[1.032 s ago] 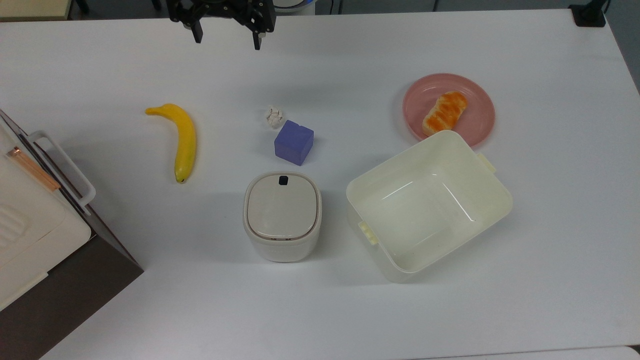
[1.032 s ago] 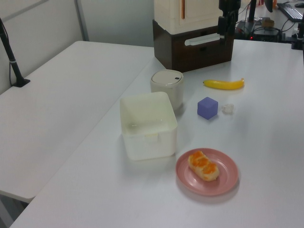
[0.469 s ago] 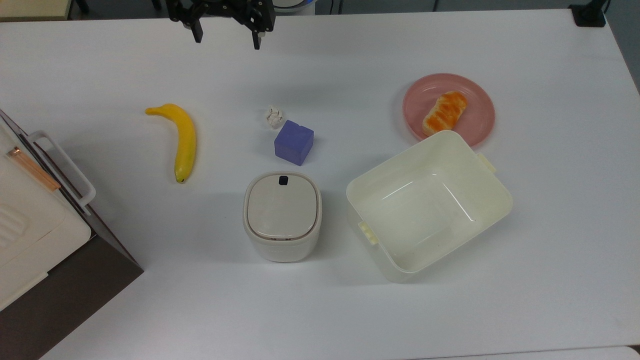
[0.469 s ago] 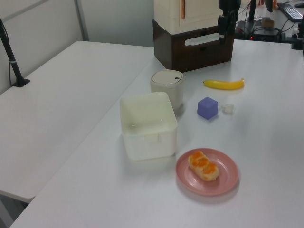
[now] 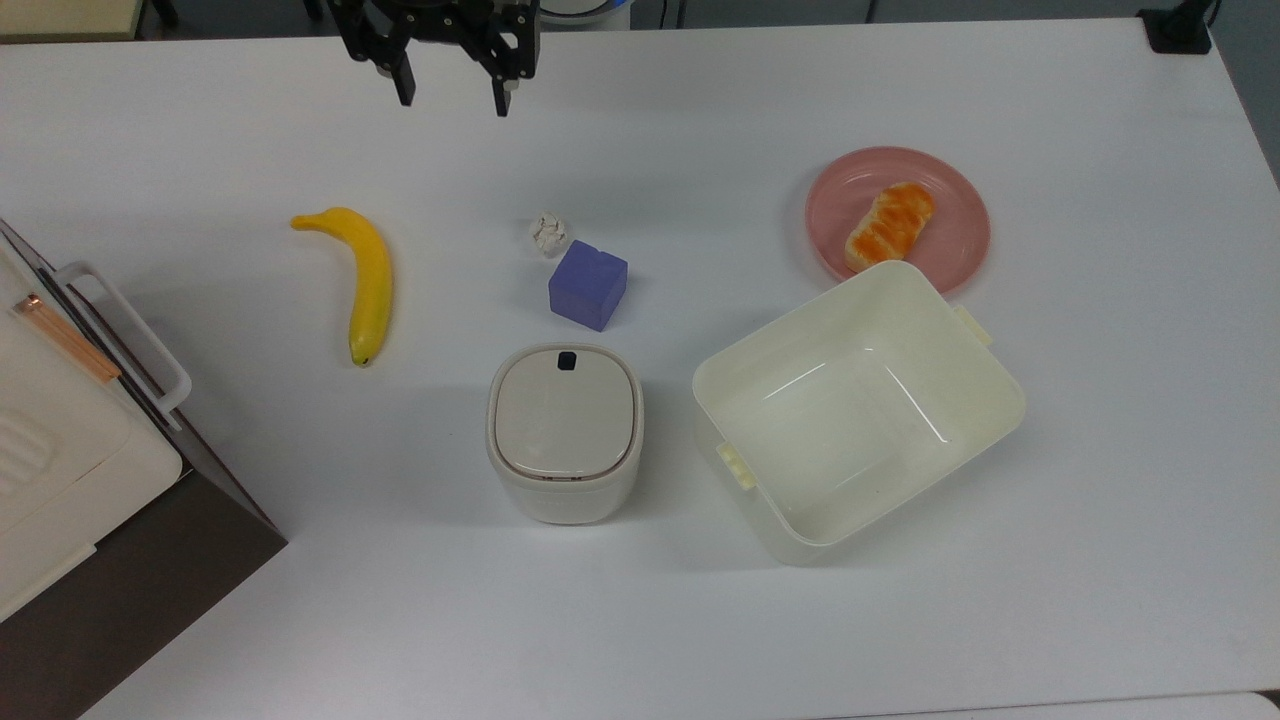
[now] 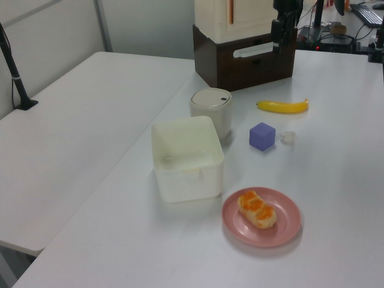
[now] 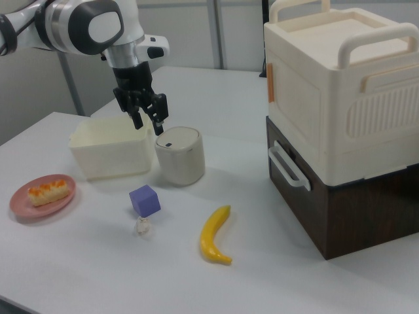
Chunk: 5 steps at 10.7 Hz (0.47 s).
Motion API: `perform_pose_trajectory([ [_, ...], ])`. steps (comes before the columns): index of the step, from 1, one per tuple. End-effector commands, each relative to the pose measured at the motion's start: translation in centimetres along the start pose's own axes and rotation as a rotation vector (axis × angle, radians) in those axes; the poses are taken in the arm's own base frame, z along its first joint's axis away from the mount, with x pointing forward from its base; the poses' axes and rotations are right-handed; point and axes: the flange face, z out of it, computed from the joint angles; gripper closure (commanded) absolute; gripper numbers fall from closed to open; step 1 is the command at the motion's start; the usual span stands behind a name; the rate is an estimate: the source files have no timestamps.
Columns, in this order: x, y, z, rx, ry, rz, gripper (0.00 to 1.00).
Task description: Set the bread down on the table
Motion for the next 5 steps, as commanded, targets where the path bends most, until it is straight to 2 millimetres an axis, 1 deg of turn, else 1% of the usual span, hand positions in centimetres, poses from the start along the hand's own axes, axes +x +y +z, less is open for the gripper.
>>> perform_pose_trajectory([
  [1, 0.7, -0.5, -0.2, 0.021, 0.044, -0.026, 0.49],
  [2, 1.1, -0.8, 0.2, 0.021, 0.056, -0.029, 0.51],
  [3, 1.4, -1.4, 0.7, 0.022, 0.053, -0.04, 0.51],
  [4, 1.4, -1.6, 0.8, 0.02, 0.052, -0.045, 0.5],
  [5, 1.2, -2.5, 0.9, 0.021, 0.043, -0.06, 0.43],
])
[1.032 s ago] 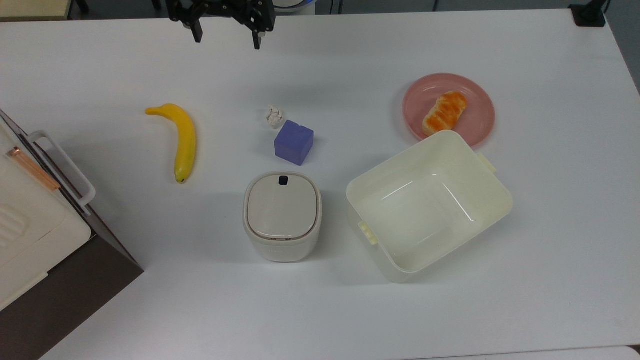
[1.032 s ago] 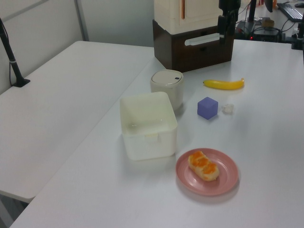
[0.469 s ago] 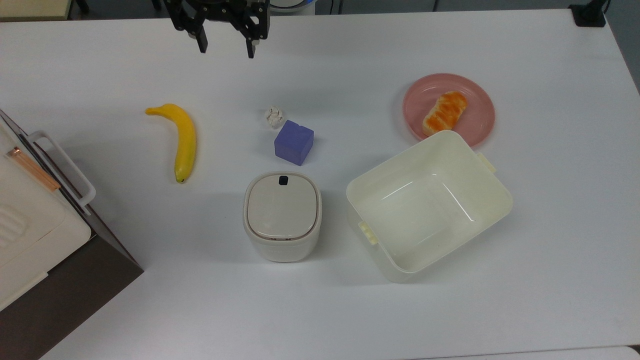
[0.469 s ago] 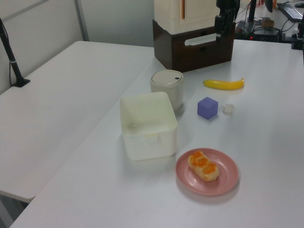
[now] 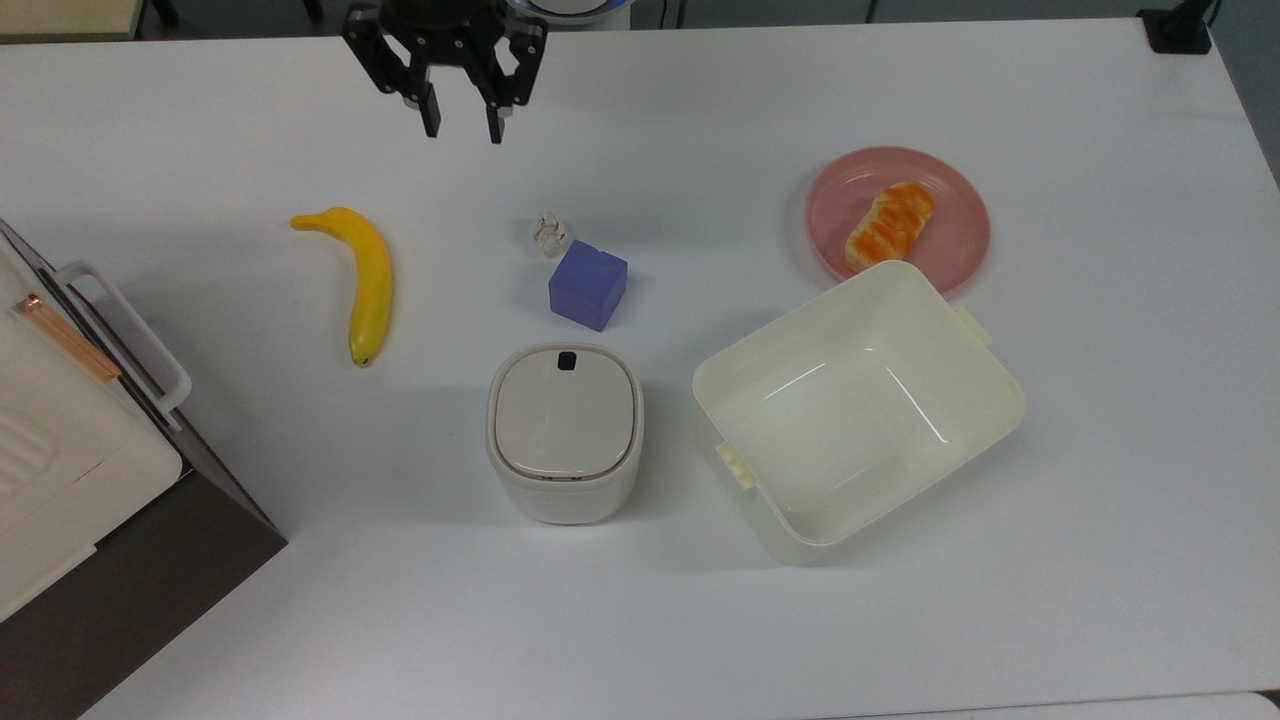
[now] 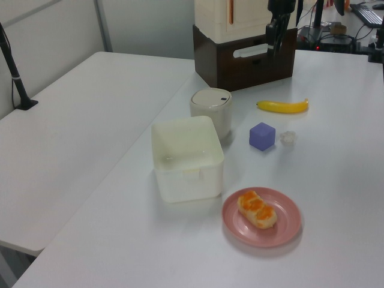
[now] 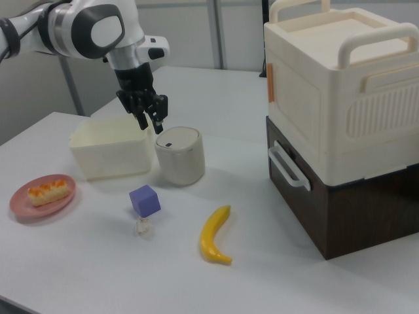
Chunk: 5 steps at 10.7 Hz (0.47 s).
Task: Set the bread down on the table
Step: 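Move the open gripper over the bread roll on the pink plate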
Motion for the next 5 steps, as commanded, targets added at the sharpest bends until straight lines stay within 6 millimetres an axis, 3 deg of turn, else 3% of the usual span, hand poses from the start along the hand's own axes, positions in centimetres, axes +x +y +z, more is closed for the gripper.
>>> perform_pose_trajectory([
  [1, -0.1, -3.4, 0.2, 0.023, -0.003, -0.054, 0.35],
  [3, -1.0, -8.3, 0.5, 0.032, -0.031, -0.042, 0.2],
  [5, -2.7, -16.0, 1.9, 0.044, -0.056, -0.026, 0.13],
])
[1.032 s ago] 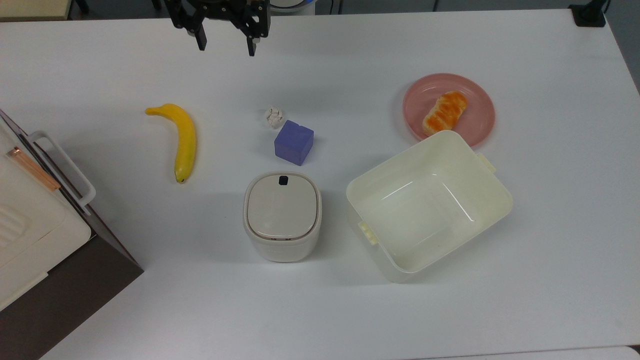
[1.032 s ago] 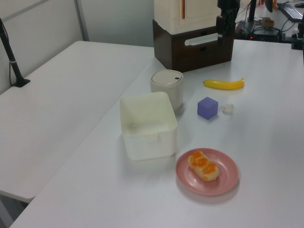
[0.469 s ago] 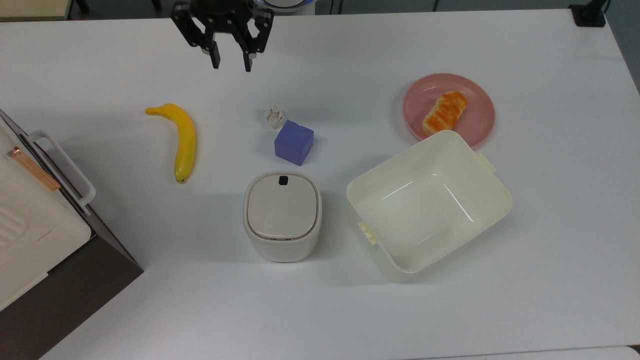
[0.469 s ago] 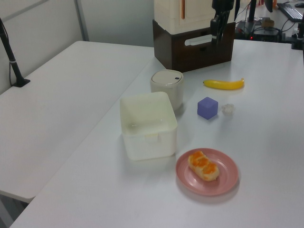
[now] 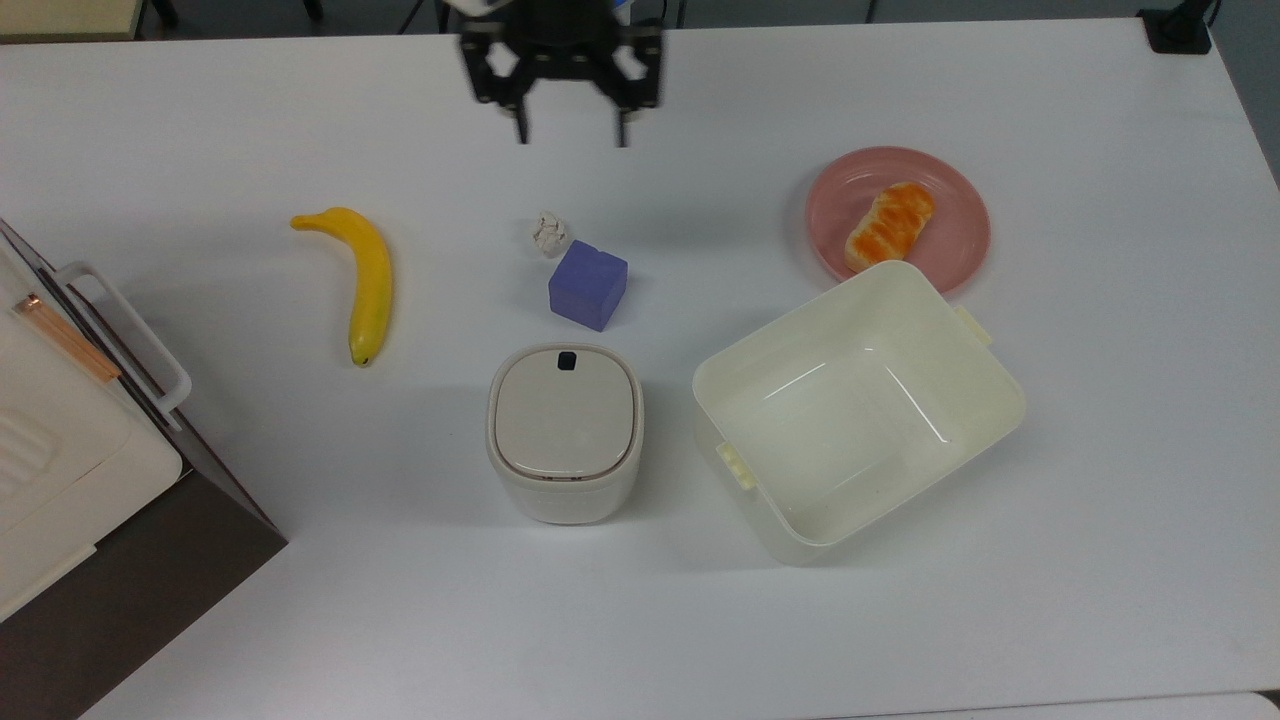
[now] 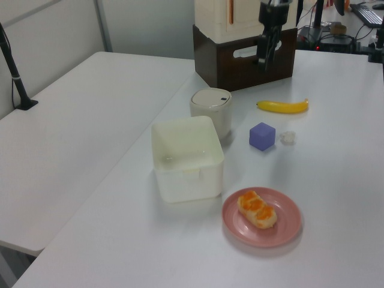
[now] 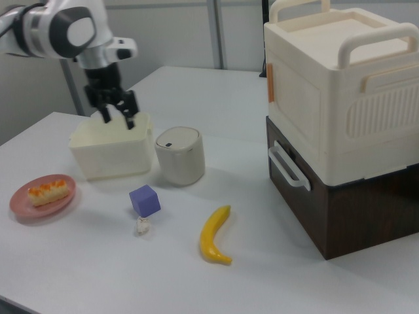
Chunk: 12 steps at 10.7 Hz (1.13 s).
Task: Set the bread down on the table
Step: 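Move the open gripper over the bread roll on the pink plate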
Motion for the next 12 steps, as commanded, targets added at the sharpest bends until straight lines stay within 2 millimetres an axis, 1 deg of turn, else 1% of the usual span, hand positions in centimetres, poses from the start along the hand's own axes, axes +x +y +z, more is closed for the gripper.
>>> perform_pose_trajectory([
  [1, -2.4, -11.1, 2.6, 0.022, -0.061, 0.032, 0.1],
  [3, -3.7, -18.6, 6.6, 0.033, -0.085, 0.077, 0.09],
  [4, -4.2, -21.4, 8.8, 0.039, -0.097, 0.098, 0.09],
  [5, -4.8, -23.6, 10.4, 0.046, -0.102, 0.135, 0.09],
  [6, -5.3, -25.0, 11.6, 0.042, -0.108, 0.18, 0.08],
  [7, -6.0, -26.8, 12.7, 0.04, -0.113, 0.188, 0.03],
  [8, -7.1, -28.6, 14.3, 0.023, -0.112, 0.184, 0.01],
  [10, -8.5, -30.6, 18.0, -0.03, -0.107, 0.206, 0.0],
  [11, -8.7, -31.4, 19.7, -0.045, -0.106, 0.212, 0.0],
  [12, -9.0, -31.6, 21.4, -0.066, -0.108, 0.211, 0.0],
])
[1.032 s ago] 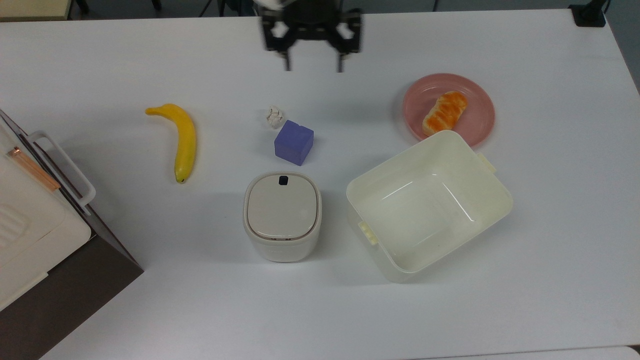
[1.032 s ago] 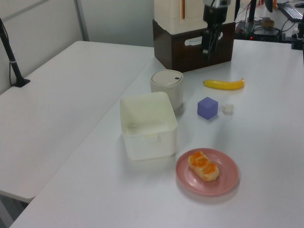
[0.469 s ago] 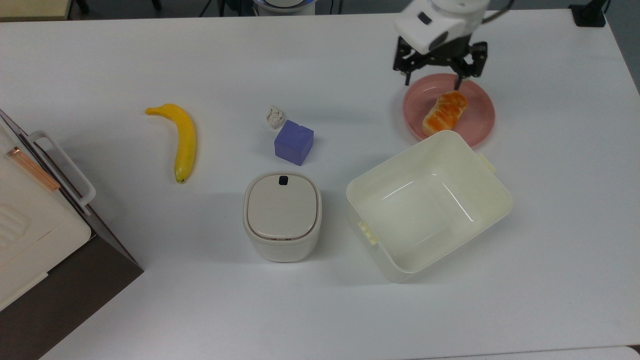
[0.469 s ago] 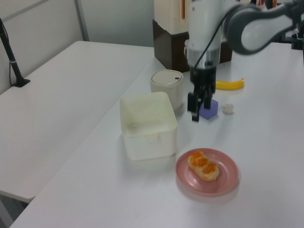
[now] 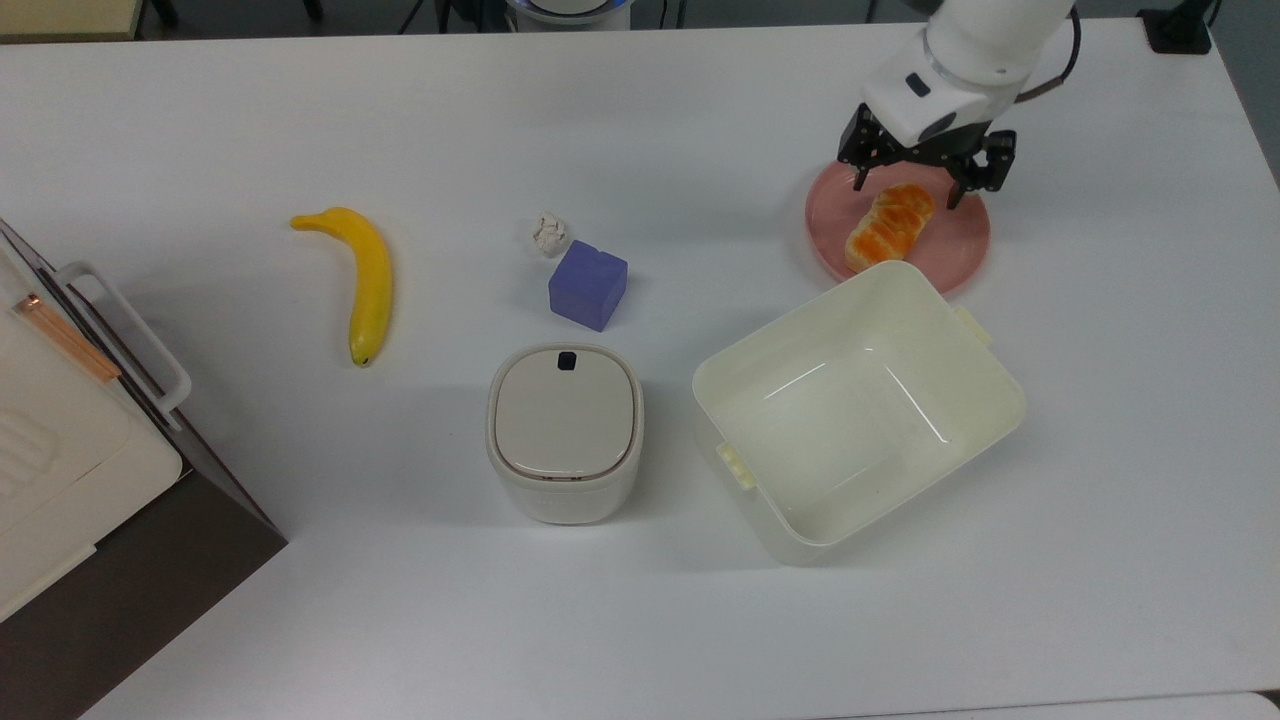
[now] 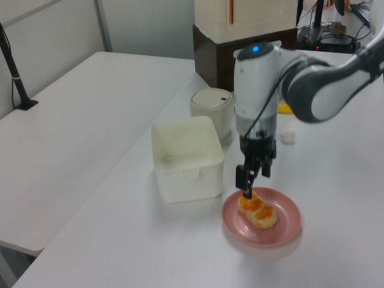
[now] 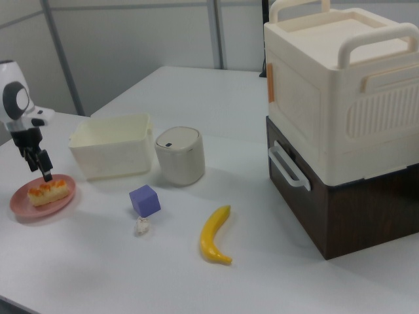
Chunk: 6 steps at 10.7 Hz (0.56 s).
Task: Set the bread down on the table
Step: 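Lower the gripper and close it on the orange-topped bread roll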
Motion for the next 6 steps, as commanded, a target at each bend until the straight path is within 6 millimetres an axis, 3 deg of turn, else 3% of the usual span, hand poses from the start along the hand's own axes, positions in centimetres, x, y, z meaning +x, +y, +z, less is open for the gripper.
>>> perform_pose_trajectory([
  [1, -0.3, -0.7, 4.7, -0.052, 0.029, 0.022, 0.0],
  [2, -0.2, -0.7, 5.3, -0.058, 0.045, 0.014, 0.04],
  [3, 0.0, -0.6, 6.1, -0.073, 0.051, 0.004, 0.15],
  [6, 0.1, -0.6, 5.3, -0.075, 0.067, -0.012, 0.65],
])
